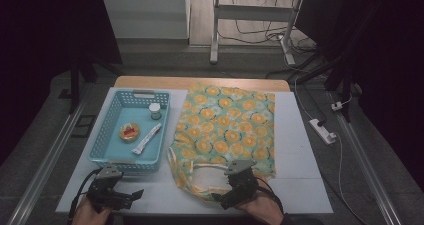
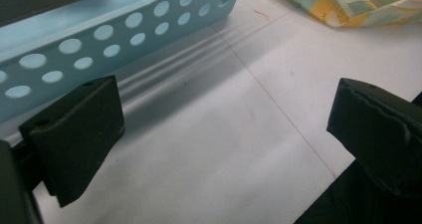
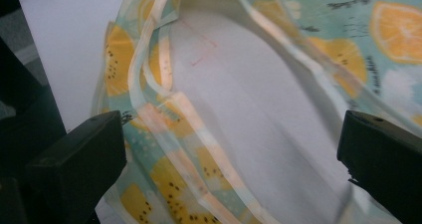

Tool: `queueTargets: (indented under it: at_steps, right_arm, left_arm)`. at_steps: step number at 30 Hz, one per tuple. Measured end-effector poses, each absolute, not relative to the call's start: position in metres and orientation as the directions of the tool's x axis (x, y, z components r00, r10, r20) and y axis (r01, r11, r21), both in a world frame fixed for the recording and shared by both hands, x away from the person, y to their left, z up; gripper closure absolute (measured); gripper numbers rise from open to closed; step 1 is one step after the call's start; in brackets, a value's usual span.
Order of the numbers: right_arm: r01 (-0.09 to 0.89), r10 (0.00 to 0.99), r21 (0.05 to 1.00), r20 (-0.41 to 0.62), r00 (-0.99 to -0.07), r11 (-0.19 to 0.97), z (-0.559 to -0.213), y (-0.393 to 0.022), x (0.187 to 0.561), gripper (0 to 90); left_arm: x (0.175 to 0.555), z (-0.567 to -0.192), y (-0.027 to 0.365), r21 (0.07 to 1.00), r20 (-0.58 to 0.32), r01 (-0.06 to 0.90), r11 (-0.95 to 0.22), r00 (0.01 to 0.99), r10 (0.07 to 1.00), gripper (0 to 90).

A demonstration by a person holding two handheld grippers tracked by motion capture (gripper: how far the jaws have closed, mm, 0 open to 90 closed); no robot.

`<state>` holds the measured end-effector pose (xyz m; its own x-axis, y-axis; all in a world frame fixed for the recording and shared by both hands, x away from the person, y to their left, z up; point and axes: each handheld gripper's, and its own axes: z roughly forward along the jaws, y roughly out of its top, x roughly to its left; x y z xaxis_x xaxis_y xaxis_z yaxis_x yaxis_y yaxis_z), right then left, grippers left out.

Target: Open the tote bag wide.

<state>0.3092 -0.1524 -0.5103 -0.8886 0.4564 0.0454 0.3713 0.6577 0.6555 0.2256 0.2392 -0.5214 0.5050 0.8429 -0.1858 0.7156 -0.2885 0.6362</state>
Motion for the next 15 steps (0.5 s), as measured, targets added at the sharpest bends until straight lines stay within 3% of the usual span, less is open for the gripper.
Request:
queueTargets:
  at_steps: [3, 7, 9, 10, 11, 13, 15]
  right_arm:
    - [0.356, 0.435, 0.641, 0.038, -0.900, 0.680, -0.515, -0.147, 0.309, 0.1]
    - [0.340, 0.409, 0.625, 0.036, -0.912, 0.702, -0.519, -0.143, 0.307, 7.1]
    - [0.322, 0.380, 0.620, 0.041, -0.924, 0.716, -0.520, -0.141, 0.305, 19.2]
    - [0.322, 0.380, 0.620, 0.041, -0.924, 0.716, -0.520, -0.141, 0.305, 19.2]
    - [0.312, 0.361, 0.615, 0.047, -0.931, 0.724, -0.521, -0.141, 0.305, 30.3]
    - [0.305, 0.348, 0.608, 0.051, -0.936, 0.733, -0.521, -0.141, 0.305, 35.3]
    - [0.266, 0.339, 0.600, -0.010, -0.941, 0.754, -0.519, -0.142, 0.304, 54.1]
  left_arm:
    - [0.226, -0.521, 0.239, 0.636, -0.186, 0.715, -0.289, 0.506, 0.842, 1.4]
    - [0.226, -0.521, 0.239, 0.635, -0.185, 0.715, -0.292, 0.508, 0.842, 1.5]
    - [0.226, -0.521, 0.239, 0.634, -0.184, 0.716, -0.293, 0.508, 0.842, 1.6]
    - [0.226, -0.521, 0.239, 0.634, -0.184, 0.716, -0.293, 0.508, 0.842, 1.6]
    - [0.226, -0.521, 0.239, 0.633, -0.184, 0.716, -0.294, 0.508, 0.842, 1.7]
    - [0.226, -0.522, 0.239, 0.632, -0.183, 0.717, -0.294, 0.507, 0.842, 1.7]
    - [0.226, -0.522, 0.239, 0.632, -0.184, 0.717, -0.294, 0.507, 0.842, 1.8]
